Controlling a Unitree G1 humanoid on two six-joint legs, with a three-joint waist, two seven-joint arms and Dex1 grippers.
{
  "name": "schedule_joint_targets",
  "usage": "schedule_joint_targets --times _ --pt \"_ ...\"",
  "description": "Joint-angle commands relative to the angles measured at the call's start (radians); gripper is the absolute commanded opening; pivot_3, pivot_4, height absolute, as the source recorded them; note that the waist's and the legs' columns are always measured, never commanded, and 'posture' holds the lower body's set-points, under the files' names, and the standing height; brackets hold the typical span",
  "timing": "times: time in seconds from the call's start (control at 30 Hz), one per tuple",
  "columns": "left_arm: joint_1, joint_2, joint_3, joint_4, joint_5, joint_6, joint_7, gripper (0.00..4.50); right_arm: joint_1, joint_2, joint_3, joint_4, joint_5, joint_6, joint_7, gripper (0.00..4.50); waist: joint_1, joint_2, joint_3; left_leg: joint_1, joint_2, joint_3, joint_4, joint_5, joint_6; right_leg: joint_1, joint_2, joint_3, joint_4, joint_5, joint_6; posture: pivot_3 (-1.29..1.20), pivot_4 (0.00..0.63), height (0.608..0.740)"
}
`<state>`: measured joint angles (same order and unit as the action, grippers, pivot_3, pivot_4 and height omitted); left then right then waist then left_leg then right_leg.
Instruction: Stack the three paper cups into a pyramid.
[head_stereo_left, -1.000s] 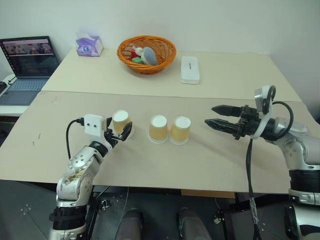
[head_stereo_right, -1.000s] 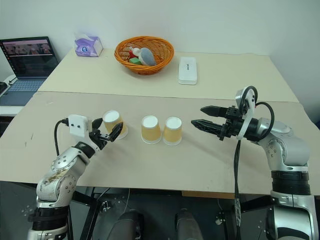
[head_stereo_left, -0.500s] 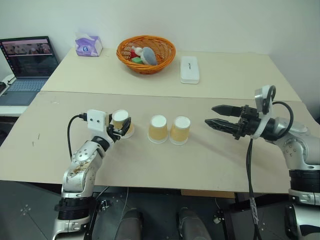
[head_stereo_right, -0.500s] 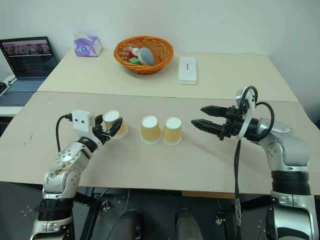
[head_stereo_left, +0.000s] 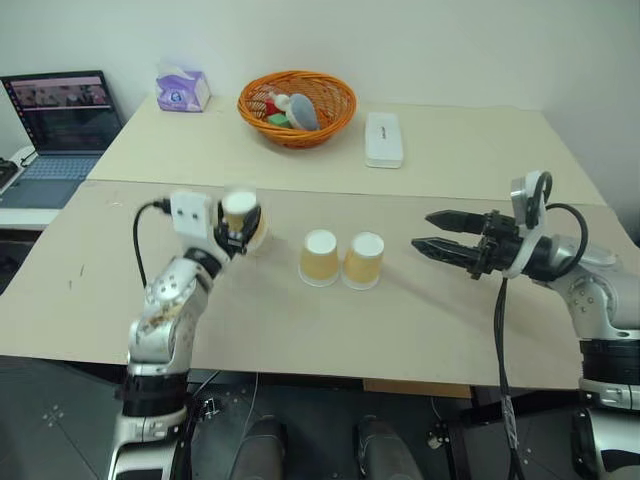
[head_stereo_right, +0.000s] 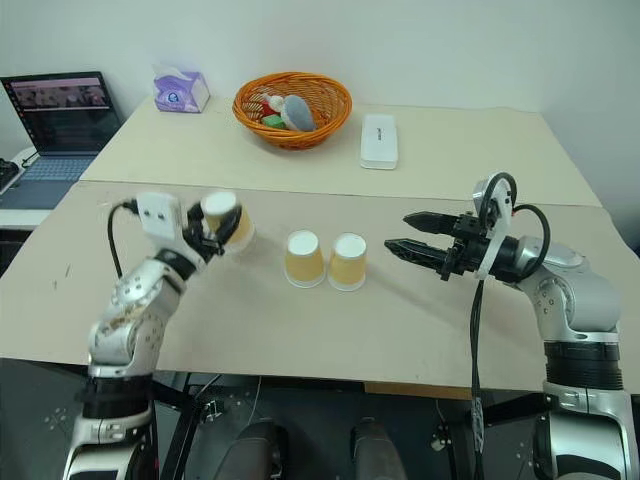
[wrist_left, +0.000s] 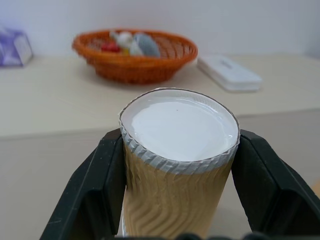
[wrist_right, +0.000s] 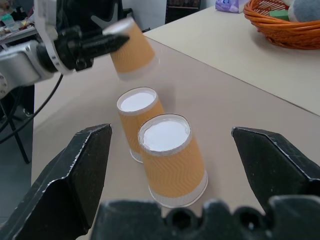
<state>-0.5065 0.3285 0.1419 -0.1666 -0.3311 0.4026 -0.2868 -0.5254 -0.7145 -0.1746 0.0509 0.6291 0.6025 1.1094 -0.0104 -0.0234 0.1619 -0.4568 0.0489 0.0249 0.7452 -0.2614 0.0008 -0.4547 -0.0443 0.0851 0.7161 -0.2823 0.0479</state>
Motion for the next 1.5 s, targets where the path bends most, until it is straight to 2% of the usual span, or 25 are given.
schedule_joint_targets --times 0.03,0.27,0.43,0.73,0.9,1.5 --pt "-0.111 0.035 0.015 -0.005 -0.123 0.073 -0.124 2.76 -0.019 -0.014 -0.019 -0.020 0.016 -0.012 0.018 4.50 -0.001 0.000 0.000 0.000 0.000 0.000 0.000 0.000 0.000 0.000 0.000 0.000 0.000 0.000 0.000 0.00 0.150 0.675" --pt "-0.188 0.123 0.003 0.016 -0.317 0.187 -0.417 2.76 0.031 -0.046 -0.019 -0.071 0.031 0.003 0.059 4.50 -0.005 0.000 0.000 0.000 0.000 0.000 0.000 0.000 0.000 -0.001 0.000 0.000 0.000 0.000 0.000 0.00 0.150 0.675" --pt "-0.255 0.153 -0.031 0.092 -0.366 0.250 -0.547 2.76 0.050 -0.042 -0.024 -0.096 0.035 0.005 0.042 4.50 -0.004 0.000 0.000 0.000 0.000 0.000 0.000 0.000 0.000 0.000 0.001 0.000 0.001 0.000 0.000 0.00 0.150 0.675" --pt "-0.383 0.120 -0.127 0.302 -0.263 0.160 -0.676 2.76 0.073 -0.042 -0.038 -0.124 0.038 0.003 0.013 4.50 -0.003 0.000 0.000 0.000 0.000 0.000 0.000 0.000 0.000 0.000 0.001 0.000 0.000 0.000 0.000 0.00 0.150 0.675" --pt "-0.385 0.092 -0.194 0.338 -0.235 0.156 -0.764 2.76 0.116 -0.056 -0.064 -0.178 0.076 0.033 0.010 4.50 -0.003 0.000 0.000 0.000 0.000 0.000 0.000 0.000 0.000 -0.001 0.001 0.000 0.000 0.000 0.000 0.00 0.150 0.675" --pt "-0.409 0.057 -0.199 0.403 -0.178 0.121 -0.818 2.76 0.138 -0.071 -0.066 -0.205 0.084 0.037 -0.003 4.50 -0.004 0.000 0.000 0.000 0.000 0.000 0.001 0.000 0.000 0.000 0.001 0.000 0.000 0.000 0.000 0.00 0.150 0.675"
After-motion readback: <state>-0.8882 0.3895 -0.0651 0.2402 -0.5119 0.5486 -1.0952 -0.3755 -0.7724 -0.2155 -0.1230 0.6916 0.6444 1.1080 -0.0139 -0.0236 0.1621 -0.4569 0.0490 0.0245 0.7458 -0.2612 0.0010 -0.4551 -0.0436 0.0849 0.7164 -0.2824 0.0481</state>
